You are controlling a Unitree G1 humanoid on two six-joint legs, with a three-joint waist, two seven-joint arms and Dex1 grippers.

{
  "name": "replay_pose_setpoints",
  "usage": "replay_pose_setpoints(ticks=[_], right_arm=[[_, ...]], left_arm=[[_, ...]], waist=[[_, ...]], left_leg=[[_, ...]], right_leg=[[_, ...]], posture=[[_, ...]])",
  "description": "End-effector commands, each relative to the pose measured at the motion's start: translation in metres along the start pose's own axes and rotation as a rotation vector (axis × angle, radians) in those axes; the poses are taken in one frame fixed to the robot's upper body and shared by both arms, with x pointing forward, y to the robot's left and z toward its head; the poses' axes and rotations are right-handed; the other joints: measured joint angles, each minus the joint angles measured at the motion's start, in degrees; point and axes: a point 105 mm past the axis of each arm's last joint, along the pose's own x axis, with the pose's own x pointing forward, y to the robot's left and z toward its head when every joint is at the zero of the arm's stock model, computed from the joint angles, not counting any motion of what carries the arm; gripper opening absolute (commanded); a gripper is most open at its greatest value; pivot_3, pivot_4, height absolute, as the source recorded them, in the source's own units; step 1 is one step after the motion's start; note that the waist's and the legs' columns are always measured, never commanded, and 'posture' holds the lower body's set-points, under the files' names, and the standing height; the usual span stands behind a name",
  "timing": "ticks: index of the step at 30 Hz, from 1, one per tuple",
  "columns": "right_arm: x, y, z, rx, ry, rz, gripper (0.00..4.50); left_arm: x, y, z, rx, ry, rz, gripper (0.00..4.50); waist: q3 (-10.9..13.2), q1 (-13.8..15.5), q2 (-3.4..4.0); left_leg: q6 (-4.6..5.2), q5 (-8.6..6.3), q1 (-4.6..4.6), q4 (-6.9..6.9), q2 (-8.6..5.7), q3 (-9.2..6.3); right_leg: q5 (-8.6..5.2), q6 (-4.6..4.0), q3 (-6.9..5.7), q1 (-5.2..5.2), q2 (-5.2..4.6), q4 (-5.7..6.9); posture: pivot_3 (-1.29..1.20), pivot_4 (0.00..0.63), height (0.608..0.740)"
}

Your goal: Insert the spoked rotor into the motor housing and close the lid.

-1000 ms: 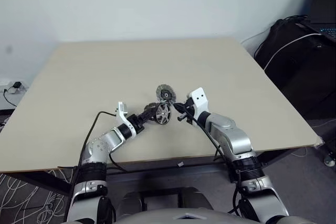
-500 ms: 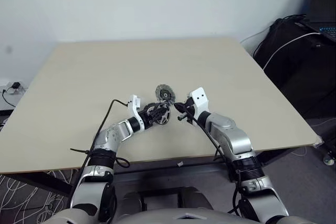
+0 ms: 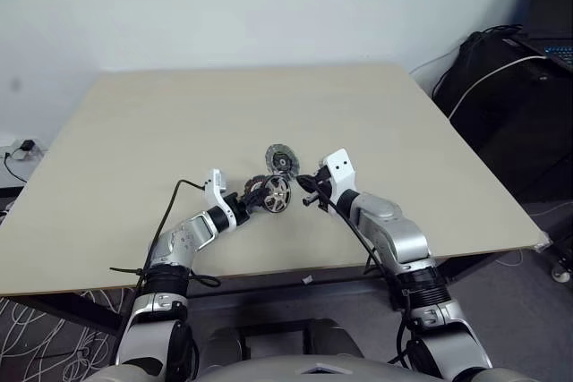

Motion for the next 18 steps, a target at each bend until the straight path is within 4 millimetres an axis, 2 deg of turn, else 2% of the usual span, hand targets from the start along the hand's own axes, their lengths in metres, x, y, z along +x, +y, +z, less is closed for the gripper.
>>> replay_pose_setpoints(ticks=[1, 2, 9, 11, 15, 18], right_arm=[[0.0, 0.002, 0.018, -0.022, -0.061, 0.01, 0.0], [0.0, 0.002, 0.018, -0.022, -0.062, 0.011, 0.0], [-0.001, 0.002, 0.018, -0.022, -0.062, 0.008, 0.0], [-0.001, 0.002, 0.018, -0.022, -0.062, 0.005, 0.0], [-0.003, 0.0, 0.018, -0.02, -0.063, -0.002, 0.0], [-0.003, 0.0, 0.017, -0.02, -0.062, -0.002, 0.0]], left_arm=[[0.0, -0.009, 0.008, 0.019, -0.027, -0.028, 0.72], [0.0, -0.009, 0.007, 0.02, -0.026, -0.027, 0.41], [0.001, -0.01, 0.013, 0.006, -0.054, -0.036, 0.39], [-0.002, -0.008, 0.02, -0.035, -0.112, -0.029, 0.39], [-0.017, 0.0, 0.041, -0.214, -0.301, -0.018, 0.39], [-0.029, 0.008, 0.035, -0.283, -0.338, 0.01, 0.39]], waist=[[0.0, 0.0, 0.0], [0.0, 0.1, 0.0], [0.0, 0.0, 0.0], [0.0, 0.1, 0.0], [0.0, 0.0, 0.0], [0.0, -0.3, 0.0]], left_leg=[[0.0, 0.0, 0.01, 0.0, 0.0, 0.0], [0.0, 0.0, 0.01, 0.01, 0.0, 0.0], [0.0, 0.0, 0.01, 0.01, 0.0, 0.0], [0.0, 0.0, 0.01, 0.01, 0.0, 0.0], [0.0, 0.0, 0.01, 0.02, 0.01, -0.01], [0.0, 0.0, 0.03, 0.03, 0.03, 0.01]], right_leg=[[0.0, 0.0, 0.0, 0.01, 0.0, 0.0], [0.0, 0.0, 0.0, 0.01, 0.0, 0.0], [0.0, -0.01, 0.0, 0.02, 0.0, 0.0], [0.0, 0.0, 0.0, 0.01, 0.0, 0.0], [0.01, 0.01, -0.01, 0.01, 0.0, 0.01], [0.01, 0.02, 0.0, 0.0, 0.0, 0.02]], posture=[[0.0, 0.0, 0.74], [0.0, 0.0, 0.74], [0.0, 0.0, 0.74], [0.0, 0.0, 0.74], [0.0, 0.0, 0.74], [0.0, 0.0, 0.74]])
